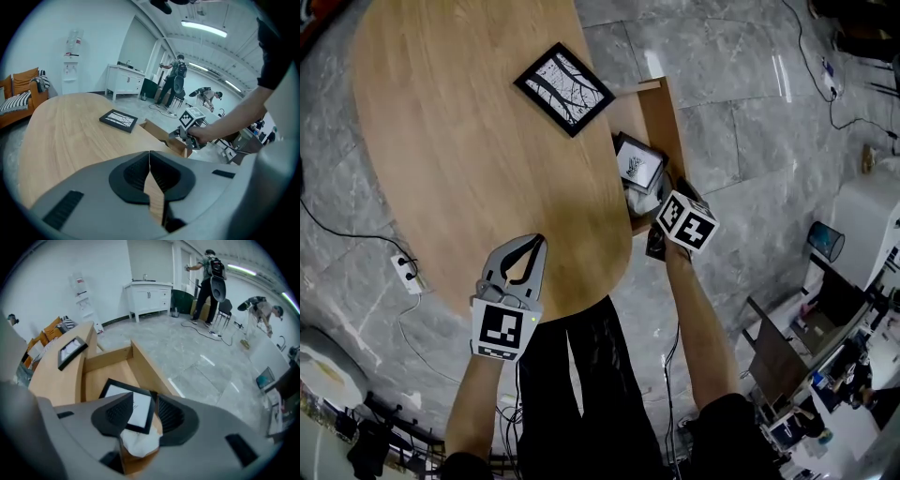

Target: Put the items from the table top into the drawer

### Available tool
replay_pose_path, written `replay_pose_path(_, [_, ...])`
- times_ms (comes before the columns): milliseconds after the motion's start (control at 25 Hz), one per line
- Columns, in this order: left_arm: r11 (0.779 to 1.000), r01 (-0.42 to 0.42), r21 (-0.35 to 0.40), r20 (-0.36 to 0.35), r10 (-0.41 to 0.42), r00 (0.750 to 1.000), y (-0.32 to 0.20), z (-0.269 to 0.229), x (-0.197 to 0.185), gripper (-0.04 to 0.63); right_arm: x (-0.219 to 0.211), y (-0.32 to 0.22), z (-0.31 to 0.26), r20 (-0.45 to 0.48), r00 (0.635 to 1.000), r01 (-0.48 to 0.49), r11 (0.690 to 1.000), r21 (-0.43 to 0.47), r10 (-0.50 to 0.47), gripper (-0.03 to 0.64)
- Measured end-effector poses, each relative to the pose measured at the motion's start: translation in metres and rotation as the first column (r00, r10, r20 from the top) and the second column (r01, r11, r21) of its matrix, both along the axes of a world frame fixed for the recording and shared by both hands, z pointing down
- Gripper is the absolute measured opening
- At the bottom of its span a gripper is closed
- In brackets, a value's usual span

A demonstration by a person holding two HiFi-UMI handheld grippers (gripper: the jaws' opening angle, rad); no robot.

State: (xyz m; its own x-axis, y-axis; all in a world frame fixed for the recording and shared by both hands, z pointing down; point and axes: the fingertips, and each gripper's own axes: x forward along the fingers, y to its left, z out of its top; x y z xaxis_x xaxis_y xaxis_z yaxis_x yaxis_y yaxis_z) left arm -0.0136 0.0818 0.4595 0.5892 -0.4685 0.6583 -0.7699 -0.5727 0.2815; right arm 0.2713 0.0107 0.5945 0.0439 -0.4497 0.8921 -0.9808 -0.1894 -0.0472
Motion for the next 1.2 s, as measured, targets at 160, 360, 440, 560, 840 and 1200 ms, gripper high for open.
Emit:
replay_pose_path(160, [0.999,0.038,0.009,-0.008,-0.038,0.999,-0.005,-0.004,-0.003,0.014,-0.036,-0.014,-0.035,0.053,0.985,0.159,0.984,0.08,-0.164,0.147])
replay_pose_path(360, [0.996,0.084,0.013,-0.027,-0.083,0.996,-0.007,-0.011,-0.008,0.014,-0.09,-0.025,-0.08,0.06,0.933,0.336,0.919,0.205,-0.355,0.009])
replay_pose_path(440, [0.996,0.089,0.016,-0.031,-0.088,0.996,-0.008,-0.012,-0.01,0.014,-0.111,-0.03,-0.099,-0.001,0.894,0.431,0.859,0.275,-0.448,0.009])
replay_pose_path(560, [0.995,0.095,0.019,-0.03,-0.094,0.995,-0.008,-0.011,-0.015,0.015,-0.14,-0.034,-0.109,-0.053,0.839,0.532,0.794,0.294,-0.542,0.008])
replay_pose_path(840, [0.994,0.109,0.016,-0.031,-0.109,0.994,-0.002,-0.012,-0.029,0.014,-0.184,-0.046,-0.116,-0.017,0.785,0.596,0.746,0.297,-0.62,0.008])
replay_pose_path(1200, [0.989,0.149,0.0,-0.016,-0.149,0.989,0.003,-0.002,-0.06,0.014,-0.239,-0.082,-0.145,-0.111,0.7,0.679,0.61,0.408,-0.705,0.008])
